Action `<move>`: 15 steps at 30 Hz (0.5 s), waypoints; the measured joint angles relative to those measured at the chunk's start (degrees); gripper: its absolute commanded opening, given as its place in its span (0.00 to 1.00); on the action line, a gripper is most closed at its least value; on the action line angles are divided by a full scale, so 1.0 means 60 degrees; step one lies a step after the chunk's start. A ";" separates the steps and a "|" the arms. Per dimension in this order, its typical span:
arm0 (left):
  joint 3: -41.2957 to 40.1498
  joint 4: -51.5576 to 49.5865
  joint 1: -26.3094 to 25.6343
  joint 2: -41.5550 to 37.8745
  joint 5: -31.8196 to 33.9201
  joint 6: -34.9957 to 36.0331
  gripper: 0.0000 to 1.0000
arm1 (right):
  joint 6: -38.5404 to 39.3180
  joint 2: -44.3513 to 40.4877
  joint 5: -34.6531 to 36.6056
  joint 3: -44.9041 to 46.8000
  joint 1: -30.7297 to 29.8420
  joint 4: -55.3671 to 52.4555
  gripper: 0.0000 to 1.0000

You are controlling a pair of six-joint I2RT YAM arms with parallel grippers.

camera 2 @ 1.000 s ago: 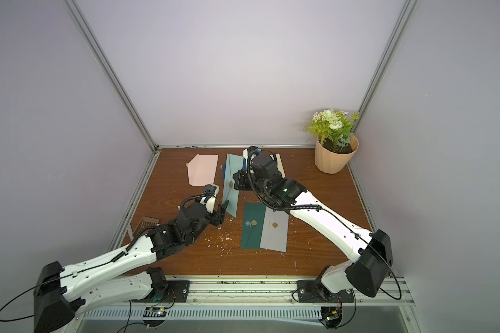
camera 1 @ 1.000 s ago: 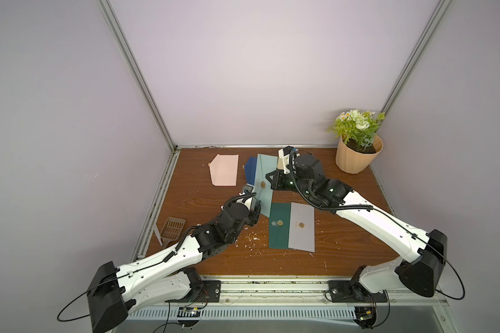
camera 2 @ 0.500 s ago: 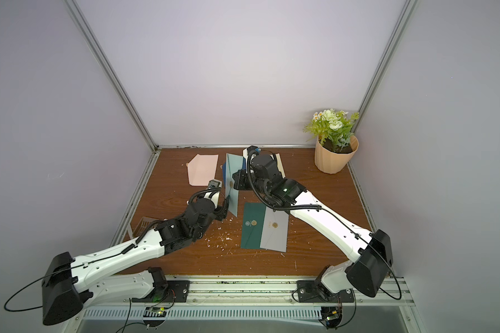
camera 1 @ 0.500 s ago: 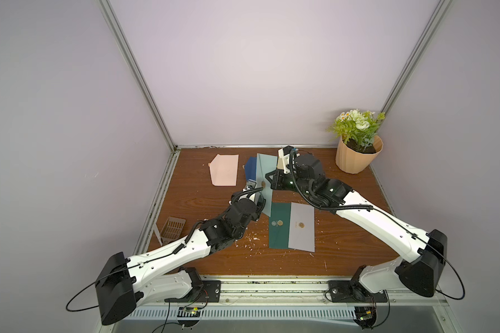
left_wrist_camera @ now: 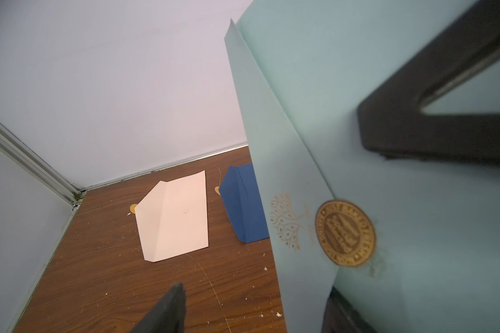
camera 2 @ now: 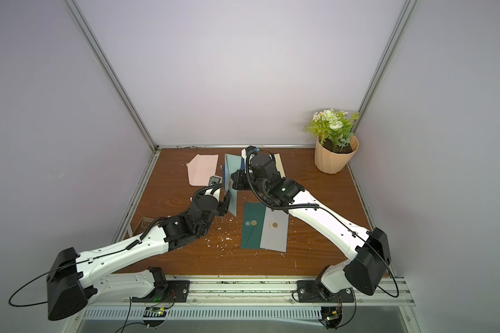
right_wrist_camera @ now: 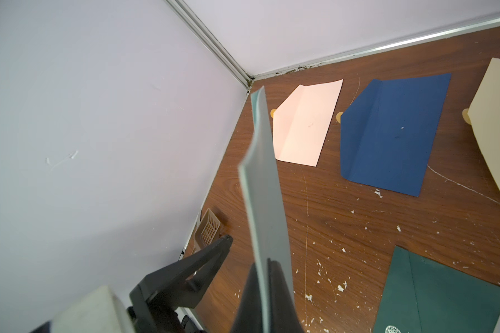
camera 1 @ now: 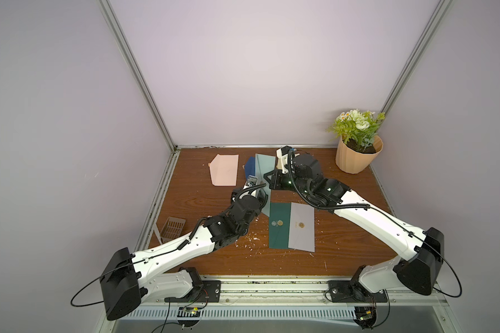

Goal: Open the envelope
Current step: Open the envelope flap on the envelope.

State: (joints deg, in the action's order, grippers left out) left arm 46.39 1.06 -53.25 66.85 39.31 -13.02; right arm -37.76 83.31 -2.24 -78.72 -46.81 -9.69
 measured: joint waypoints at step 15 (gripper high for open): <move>0.0102 0.0040 0.0000 0.0066 0.0182 0.0127 0.74 | -0.0022 0.0007 -0.0007 0.0102 0.0000 0.0106 0.00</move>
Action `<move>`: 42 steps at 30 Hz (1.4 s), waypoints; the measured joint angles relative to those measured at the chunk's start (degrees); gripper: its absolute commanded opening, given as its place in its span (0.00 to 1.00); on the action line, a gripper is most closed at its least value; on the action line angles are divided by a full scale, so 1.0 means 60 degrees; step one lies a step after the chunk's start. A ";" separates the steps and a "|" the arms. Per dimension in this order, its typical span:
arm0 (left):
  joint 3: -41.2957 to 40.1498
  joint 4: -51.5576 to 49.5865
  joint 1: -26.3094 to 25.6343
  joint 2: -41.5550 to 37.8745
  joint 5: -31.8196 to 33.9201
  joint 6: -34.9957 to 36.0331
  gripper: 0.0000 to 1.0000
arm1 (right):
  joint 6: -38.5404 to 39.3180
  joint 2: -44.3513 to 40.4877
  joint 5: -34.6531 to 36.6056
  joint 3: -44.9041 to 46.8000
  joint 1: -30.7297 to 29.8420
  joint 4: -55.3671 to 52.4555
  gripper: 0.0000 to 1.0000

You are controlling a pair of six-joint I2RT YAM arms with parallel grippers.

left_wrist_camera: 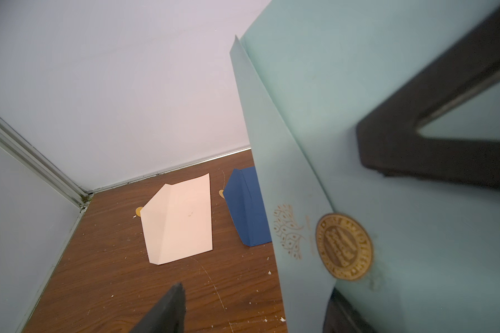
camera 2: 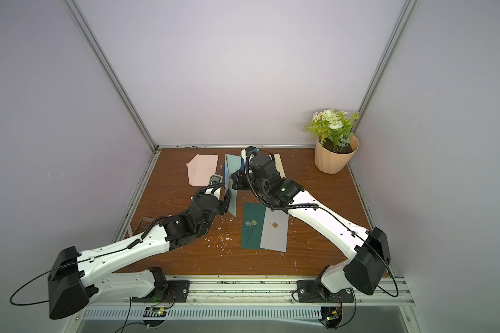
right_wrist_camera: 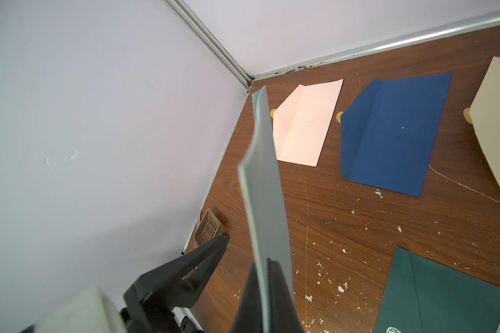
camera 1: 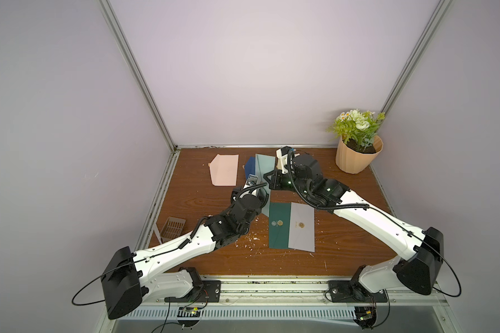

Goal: Open the envelope
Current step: Open the envelope flap on the envelope.

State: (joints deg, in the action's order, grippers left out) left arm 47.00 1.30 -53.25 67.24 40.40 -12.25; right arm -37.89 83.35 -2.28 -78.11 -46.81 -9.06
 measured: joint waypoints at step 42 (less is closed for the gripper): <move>-0.0561 -0.0036 0.0947 -0.1392 0.0062 -0.0171 0.76 | -0.0131 -0.0994 -0.1574 0.1264 -0.0018 0.0933 0.00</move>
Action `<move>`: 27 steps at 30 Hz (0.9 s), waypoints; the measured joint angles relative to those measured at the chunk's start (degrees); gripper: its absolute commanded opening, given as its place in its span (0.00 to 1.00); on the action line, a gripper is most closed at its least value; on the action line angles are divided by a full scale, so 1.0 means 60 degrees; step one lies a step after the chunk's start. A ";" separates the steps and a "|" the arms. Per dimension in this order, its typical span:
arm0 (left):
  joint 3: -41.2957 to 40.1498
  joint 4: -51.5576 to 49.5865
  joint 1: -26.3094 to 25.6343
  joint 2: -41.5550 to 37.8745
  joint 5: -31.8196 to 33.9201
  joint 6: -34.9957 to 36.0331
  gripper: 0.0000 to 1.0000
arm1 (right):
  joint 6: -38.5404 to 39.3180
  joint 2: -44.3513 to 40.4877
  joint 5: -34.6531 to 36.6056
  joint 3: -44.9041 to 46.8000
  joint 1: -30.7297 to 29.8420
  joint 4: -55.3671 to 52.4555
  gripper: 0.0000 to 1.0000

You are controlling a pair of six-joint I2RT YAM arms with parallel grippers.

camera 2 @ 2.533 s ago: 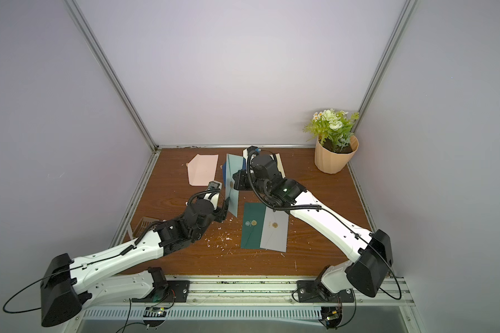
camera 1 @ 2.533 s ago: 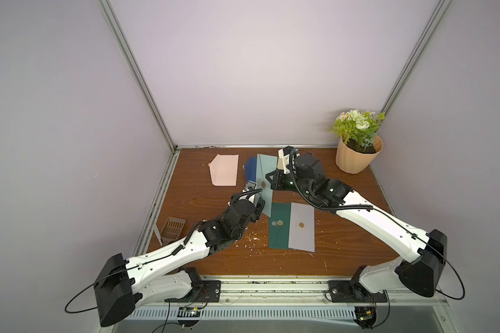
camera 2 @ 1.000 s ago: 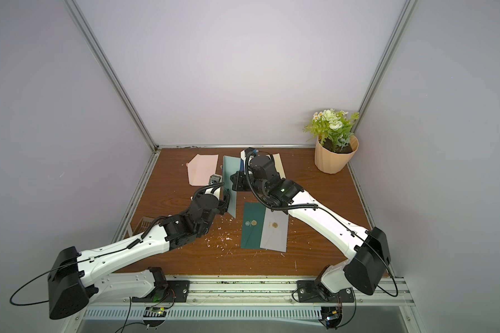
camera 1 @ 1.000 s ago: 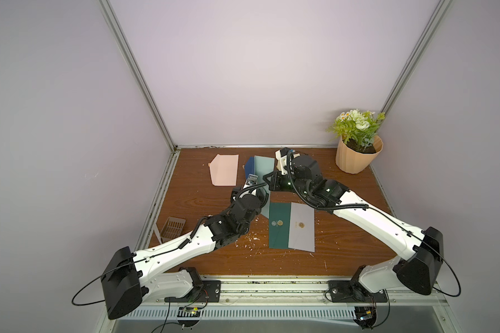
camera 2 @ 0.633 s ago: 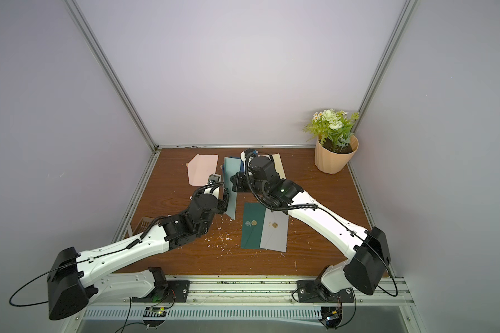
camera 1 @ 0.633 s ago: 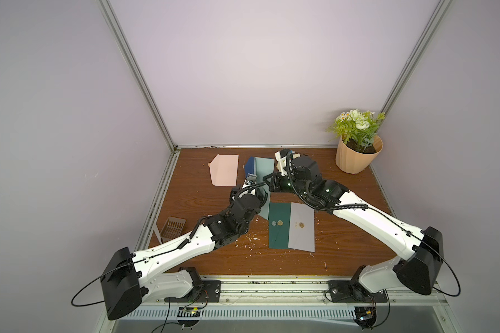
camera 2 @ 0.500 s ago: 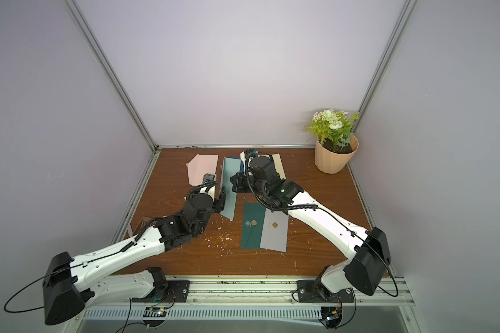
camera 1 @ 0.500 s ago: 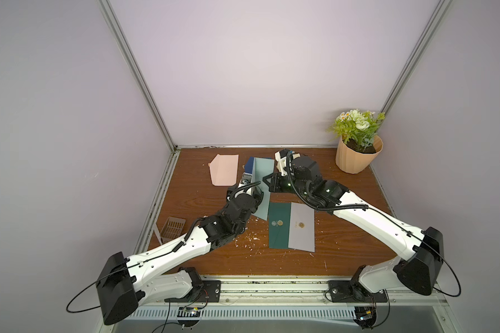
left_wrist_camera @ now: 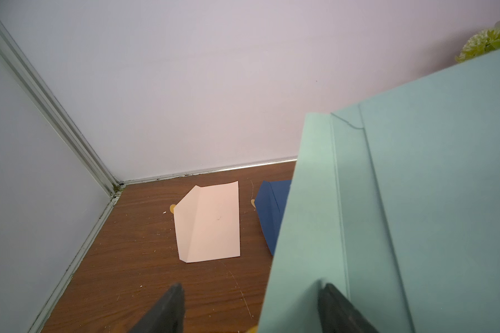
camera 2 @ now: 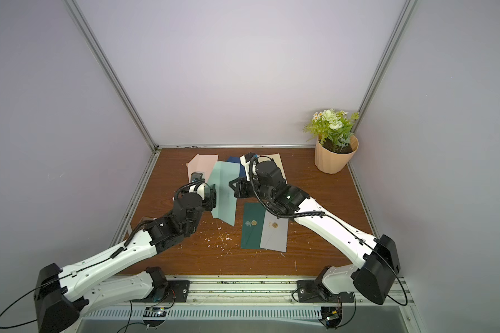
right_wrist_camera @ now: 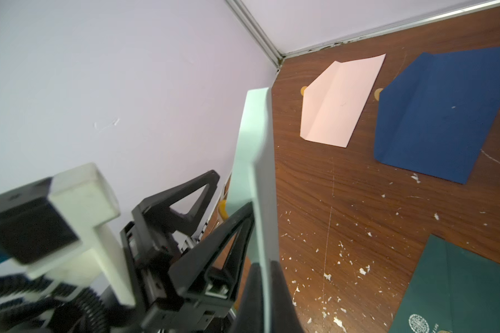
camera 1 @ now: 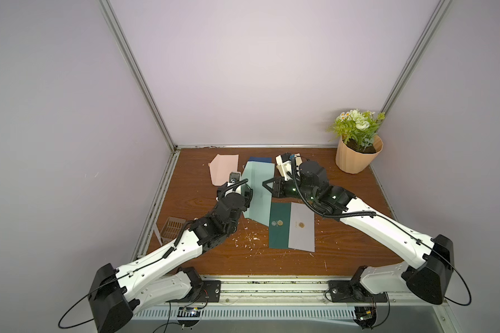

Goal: Open the envelope
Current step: Open the envelope flap on the envelope.

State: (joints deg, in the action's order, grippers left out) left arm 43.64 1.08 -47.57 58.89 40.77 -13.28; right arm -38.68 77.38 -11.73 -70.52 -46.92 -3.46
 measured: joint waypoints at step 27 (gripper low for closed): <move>-0.2153 0.1912 0.3319 -0.1741 -0.6273 -0.1457 0.84 | -0.1242 -0.0401 -0.2375 0.0761 0.0171 0.2193 0.00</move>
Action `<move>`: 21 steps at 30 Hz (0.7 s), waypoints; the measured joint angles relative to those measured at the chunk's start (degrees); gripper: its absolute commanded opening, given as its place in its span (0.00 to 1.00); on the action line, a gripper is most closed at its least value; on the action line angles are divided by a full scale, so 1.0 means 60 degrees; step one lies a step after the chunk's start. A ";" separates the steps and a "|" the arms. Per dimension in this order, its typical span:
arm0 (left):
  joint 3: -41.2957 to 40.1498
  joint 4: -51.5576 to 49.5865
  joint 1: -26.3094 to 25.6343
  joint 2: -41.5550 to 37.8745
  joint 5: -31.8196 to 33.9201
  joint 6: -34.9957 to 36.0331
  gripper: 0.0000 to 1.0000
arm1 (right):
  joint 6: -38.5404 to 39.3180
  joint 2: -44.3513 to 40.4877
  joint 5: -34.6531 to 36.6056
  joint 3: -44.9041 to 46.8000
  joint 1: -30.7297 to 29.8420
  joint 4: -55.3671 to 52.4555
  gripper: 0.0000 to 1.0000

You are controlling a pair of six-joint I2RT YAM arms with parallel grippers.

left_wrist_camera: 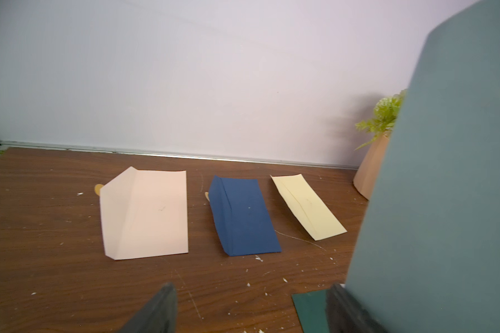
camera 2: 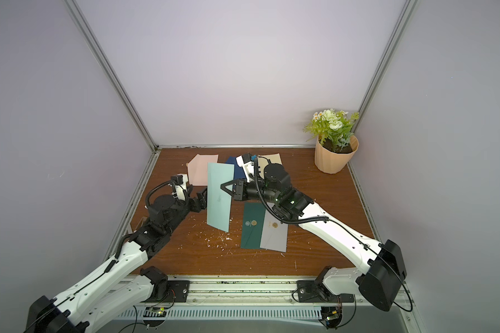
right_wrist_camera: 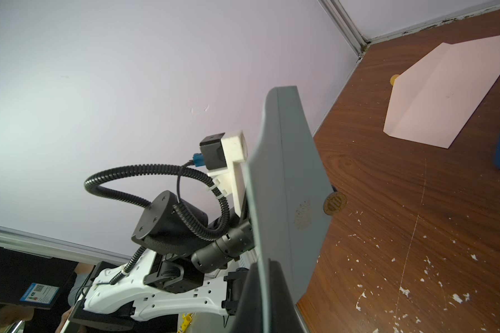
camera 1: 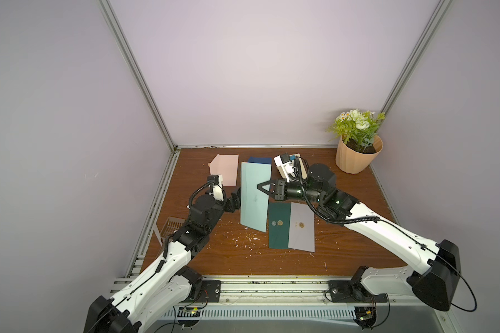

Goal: Open the envelope
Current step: Open the envelope flap on the envelope.

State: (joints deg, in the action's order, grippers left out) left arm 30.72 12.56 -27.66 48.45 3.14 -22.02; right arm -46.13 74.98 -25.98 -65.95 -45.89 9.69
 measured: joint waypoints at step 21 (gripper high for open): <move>-0.0517 0.0029 0.0892 -0.1847 -0.1734 -0.1060 0.91 | 0.0157 0.0000 -0.0237 0.0051 0.1235 -0.0160 0.00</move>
State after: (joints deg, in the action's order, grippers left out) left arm 27.62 12.73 -22.31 37.36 -7.27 -28.38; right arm -45.19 74.98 -27.40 -65.65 -38.48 8.73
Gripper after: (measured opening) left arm 0.907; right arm 0.065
